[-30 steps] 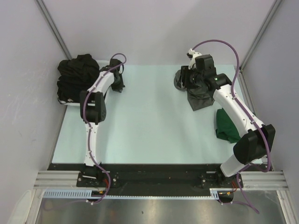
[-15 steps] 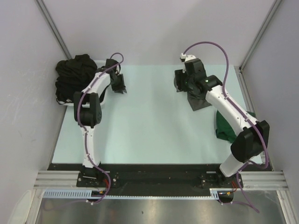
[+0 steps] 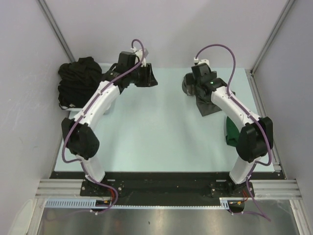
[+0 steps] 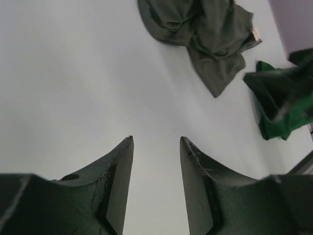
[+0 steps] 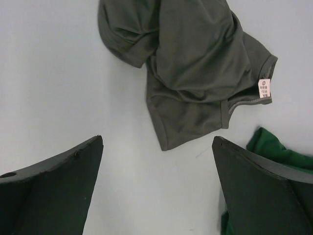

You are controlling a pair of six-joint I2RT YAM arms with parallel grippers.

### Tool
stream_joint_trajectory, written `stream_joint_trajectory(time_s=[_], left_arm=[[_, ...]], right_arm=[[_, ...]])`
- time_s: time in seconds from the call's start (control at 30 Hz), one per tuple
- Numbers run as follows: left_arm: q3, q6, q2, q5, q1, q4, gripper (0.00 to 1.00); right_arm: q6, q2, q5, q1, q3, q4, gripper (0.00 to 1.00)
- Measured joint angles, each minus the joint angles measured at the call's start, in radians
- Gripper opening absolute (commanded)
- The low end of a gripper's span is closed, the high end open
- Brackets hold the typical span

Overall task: Fold and stack the t-shirts
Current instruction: Flatten out the tshirt

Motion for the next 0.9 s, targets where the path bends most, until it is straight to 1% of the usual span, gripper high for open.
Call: stream_joint_trajectory(time_s=[0.03,0.1,0.27,0.3,0.33,0.4,0.5,0.63,0.83,0.9], left_arm=[[-0.006,0.0,-0.017,0.009,-0.006,0.003,0.56],[-0.047,-0.009,-0.069,0.027,-0.01,0.024,0.61],[-0.171,-0.053,-0.198,0.09,-0.003,0.076,0.79],[-0.195,-0.064,-0.224,0.103,-0.003,0.092,0.84],[-0.211,-0.078,-0.247,0.117,-0.003,0.102,0.92],[-0.234,-0.102,-0.287,0.146,-0.003,0.129,0.99],[-0.256,-0.143,-0.34,0.184,-0.003,0.178,1.0],[-0.286,-0.207,-0.389,0.211,-0.003,0.235,1.0],[-0.44,-0.325,-0.508,0.213,-0.003,0.39,0.99],[-0.465,-0.345,-0.543,0.214,-0.003,0.431,1.0]], right_arm=[[0.005,0.007,-0.019,-0.019,0.0,-0.002,1.0],[0.018,0.024,-0.07,-0.067,-0.003,-0.005,1.0],[0.043,0.086,-0.191,-0.164,-0.016,-0.037,1.0],[0.043,0.095,-0.2,-0.177,-0.017,-0.04,1.0],[0.046,0.111,-0.217,-0.185,-0.019,-0.048,0.97],[0.049,0.137,-0.253,-0.194,-0.024,-0.067,0.97],[0.06,0.161,-0.303,-0.205,-0.032,-0.087,1.0],[0.069,0.174,-0.354,-0.215,-0.041,-0.094,1.0],[0.076,0.174,-0.374,-0.227,-0.058,-0.095,1.0],[0.076,0.174,-0.374,-0.236,-0.061,-0.095,1.0]])
